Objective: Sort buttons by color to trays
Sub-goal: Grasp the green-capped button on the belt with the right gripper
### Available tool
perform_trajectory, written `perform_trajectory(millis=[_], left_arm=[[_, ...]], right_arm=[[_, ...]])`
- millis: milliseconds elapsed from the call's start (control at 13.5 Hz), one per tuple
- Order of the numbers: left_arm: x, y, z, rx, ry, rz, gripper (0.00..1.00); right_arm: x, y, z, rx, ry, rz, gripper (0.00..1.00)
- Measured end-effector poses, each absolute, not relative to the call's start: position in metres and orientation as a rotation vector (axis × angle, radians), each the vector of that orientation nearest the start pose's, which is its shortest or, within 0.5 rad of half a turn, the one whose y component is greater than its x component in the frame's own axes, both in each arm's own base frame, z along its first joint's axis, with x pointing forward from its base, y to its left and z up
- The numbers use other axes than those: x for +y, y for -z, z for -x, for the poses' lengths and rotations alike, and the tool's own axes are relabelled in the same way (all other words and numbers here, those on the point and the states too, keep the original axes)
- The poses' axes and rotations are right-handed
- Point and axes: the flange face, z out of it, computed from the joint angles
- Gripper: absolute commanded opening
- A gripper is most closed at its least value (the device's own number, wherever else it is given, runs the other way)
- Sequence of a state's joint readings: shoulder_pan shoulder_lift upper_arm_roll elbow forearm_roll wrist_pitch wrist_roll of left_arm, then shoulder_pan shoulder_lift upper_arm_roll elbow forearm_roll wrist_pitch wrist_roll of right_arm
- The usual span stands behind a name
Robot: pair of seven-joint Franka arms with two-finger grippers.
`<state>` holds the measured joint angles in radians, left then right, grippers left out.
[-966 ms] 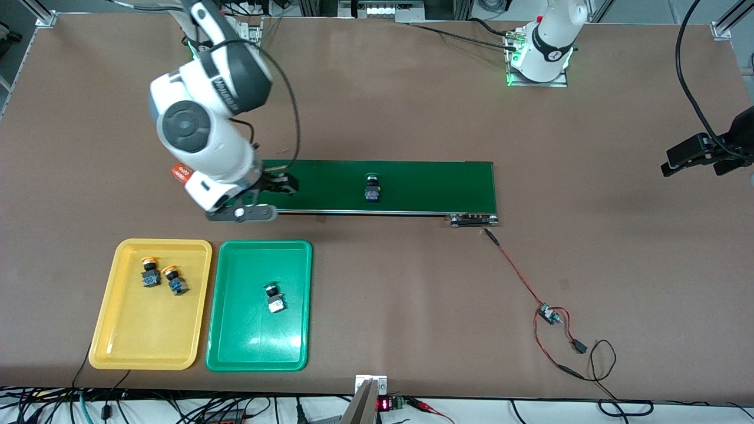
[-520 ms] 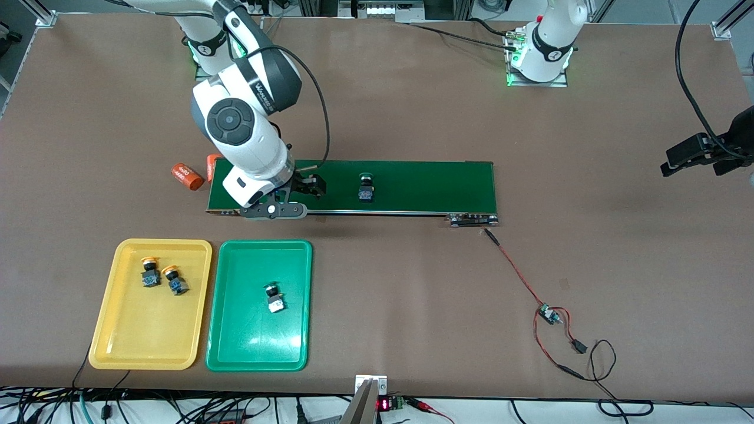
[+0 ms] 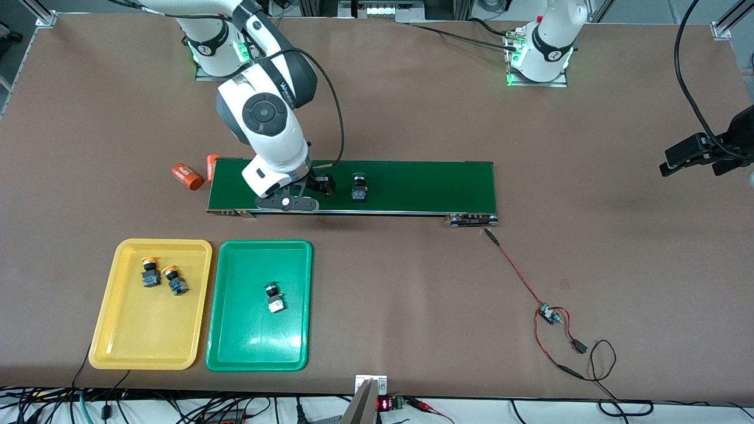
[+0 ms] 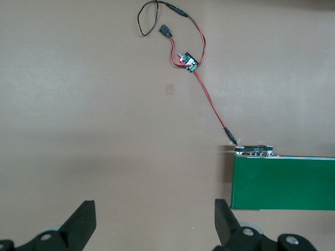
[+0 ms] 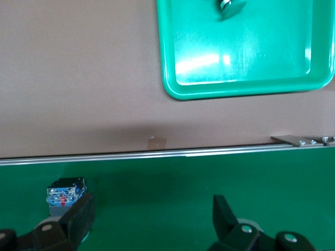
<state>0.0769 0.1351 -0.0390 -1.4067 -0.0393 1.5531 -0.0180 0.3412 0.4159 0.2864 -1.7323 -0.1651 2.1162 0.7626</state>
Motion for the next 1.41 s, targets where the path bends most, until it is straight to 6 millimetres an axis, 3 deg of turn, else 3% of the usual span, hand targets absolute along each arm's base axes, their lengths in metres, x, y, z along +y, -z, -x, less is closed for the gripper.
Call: perform_trajectory(millis=[595, 1412], left_arm=[[0.020, -0.623, -0.595, -0.087, 0.019, 3.185, 1.00], [0.020, -0.623, -0.595, -0.086, 0.020, 3.185, 1.00]], right_arm=[[0.387, -0.306, -0.536, 0.127, -0.019, 3.151, 1.00], [0.397, -0.286, -0.525, 0.097, -0.067, 3.165, 1.00]])
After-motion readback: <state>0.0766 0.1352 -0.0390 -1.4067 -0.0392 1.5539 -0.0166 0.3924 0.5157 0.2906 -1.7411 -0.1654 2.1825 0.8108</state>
